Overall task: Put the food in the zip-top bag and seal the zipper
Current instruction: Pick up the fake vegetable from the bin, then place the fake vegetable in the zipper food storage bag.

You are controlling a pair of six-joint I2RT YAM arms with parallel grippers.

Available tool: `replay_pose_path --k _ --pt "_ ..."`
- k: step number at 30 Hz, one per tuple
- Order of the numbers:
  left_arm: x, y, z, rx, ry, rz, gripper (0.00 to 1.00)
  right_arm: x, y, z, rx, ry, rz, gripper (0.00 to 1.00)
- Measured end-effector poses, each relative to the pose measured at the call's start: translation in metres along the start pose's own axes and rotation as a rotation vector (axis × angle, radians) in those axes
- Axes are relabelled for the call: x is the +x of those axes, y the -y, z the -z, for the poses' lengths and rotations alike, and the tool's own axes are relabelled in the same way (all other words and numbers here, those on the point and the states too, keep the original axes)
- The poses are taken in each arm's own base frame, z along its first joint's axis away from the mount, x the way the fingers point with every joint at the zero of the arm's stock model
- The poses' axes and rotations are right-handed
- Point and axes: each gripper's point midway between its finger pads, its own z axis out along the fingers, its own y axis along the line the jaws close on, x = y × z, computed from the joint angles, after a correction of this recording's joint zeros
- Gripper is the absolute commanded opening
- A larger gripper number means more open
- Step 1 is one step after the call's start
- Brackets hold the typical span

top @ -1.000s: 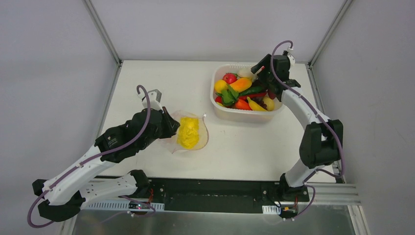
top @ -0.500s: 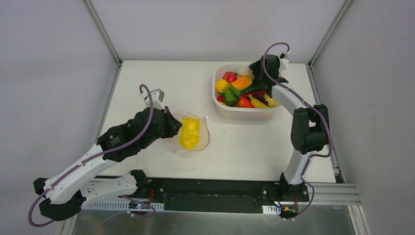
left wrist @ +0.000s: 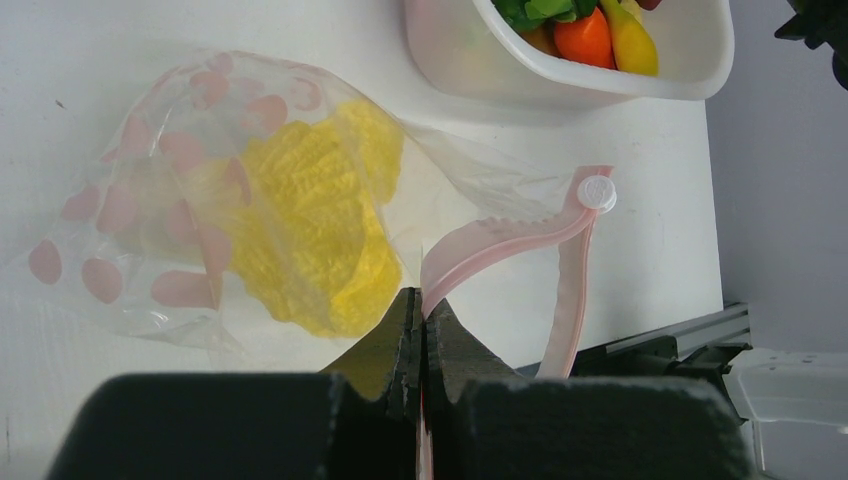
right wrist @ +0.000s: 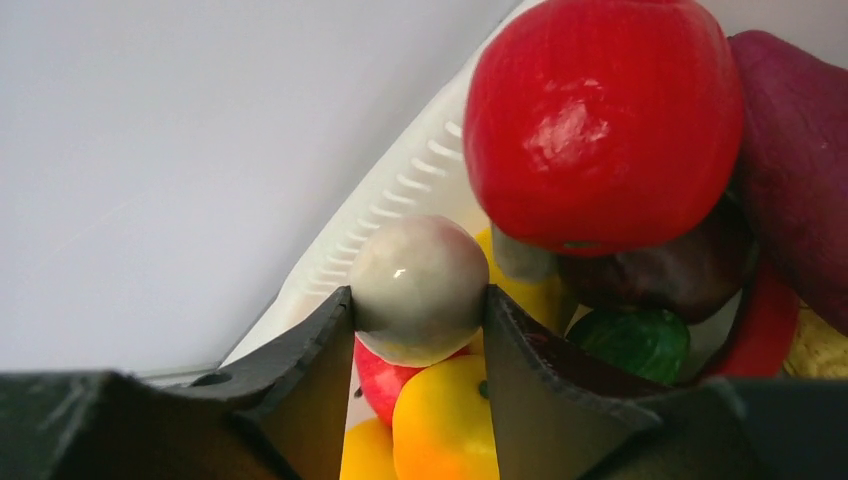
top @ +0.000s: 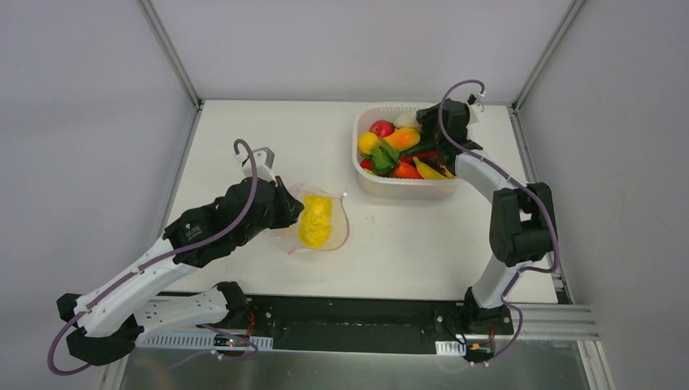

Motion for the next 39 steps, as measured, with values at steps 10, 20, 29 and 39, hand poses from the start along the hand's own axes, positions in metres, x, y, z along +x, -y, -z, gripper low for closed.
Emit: replay_pose_path --k 10,20,29,39 --pt "0.002 0.002 0.000 0.011 -0.014 0.007 0.00 -0.045 -0.046 0.070 -0.187 0.094 0.082 0.11" --pt "0.005 0.004 -0.002 0.011 -0.026 0.011 0.00 -0.057 -0.061 0.124 -0.304 0.102 0.155 0.09" --pt "0.007 0.004 -0.004 0.004 -0.031 0.014 0.00 -0.041 -0.096 0.215 -0.568 -0.023 0.165 0.10" --pt "0.008 0.004 -0.005 0.000 -0.035 0.013 0.00 0.006 -0.102 0.299 -0.816 -0.251 0.174 0.10"
